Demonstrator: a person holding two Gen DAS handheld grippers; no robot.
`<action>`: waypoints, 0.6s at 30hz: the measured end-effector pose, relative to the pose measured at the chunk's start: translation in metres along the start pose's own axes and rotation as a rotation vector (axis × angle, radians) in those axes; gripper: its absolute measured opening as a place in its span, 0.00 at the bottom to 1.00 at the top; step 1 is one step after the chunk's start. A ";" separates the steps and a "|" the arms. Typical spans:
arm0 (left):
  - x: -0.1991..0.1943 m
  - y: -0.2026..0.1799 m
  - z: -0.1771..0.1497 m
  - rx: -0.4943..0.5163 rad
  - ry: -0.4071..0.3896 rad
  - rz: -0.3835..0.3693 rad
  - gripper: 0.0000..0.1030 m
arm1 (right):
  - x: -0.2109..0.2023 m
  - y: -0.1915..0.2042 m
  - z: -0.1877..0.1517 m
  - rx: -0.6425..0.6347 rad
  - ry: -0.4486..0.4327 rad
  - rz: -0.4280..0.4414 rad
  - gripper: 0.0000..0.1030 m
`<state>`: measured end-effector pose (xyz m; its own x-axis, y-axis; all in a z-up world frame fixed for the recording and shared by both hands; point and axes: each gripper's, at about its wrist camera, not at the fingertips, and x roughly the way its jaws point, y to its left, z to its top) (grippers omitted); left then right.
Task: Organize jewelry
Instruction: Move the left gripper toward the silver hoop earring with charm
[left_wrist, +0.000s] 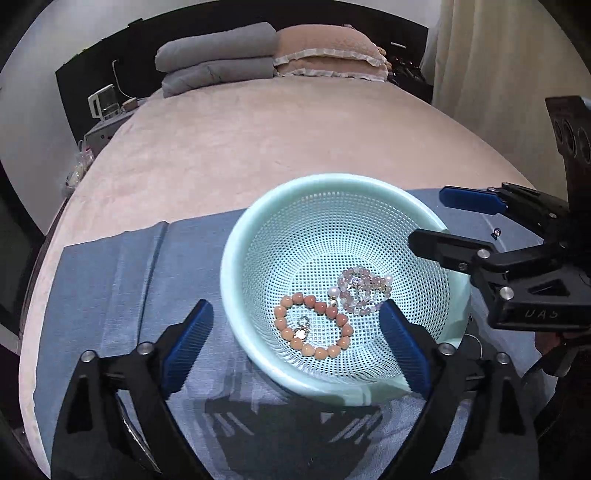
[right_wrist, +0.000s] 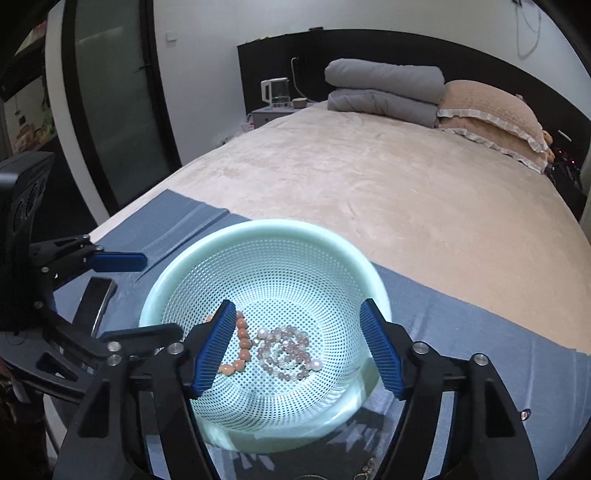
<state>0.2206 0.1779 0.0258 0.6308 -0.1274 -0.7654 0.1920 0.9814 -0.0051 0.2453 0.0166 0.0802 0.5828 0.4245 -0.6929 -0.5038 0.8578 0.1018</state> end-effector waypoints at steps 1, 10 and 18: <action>-0.004 0.002 -0.002 -0.008 -0.008 0.006 0.94 | -0.006 -0.003 0.000 0.019 -0.014 -0.004 0.86; -0.029 -0.006 -0.024 -0.045 -0.021 0.006 0.95 | -0.054 -0.031 -0.026 0.091 -0.030 -0.045 0.86; -0.048 -0.056 -0.040 0.067 -0.067 -0.029 0.95 | -0.090 -0.061 -0.065 0.088 -0.015 -0.094 0.86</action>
<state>0.1498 0.1345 0.0370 0.6725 -0.1670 -0.7210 0.2591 0.9657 0.0179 0.1822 -0.0923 0.0899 0.6347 0.3447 -0.6916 -0.3887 0.9159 0.0998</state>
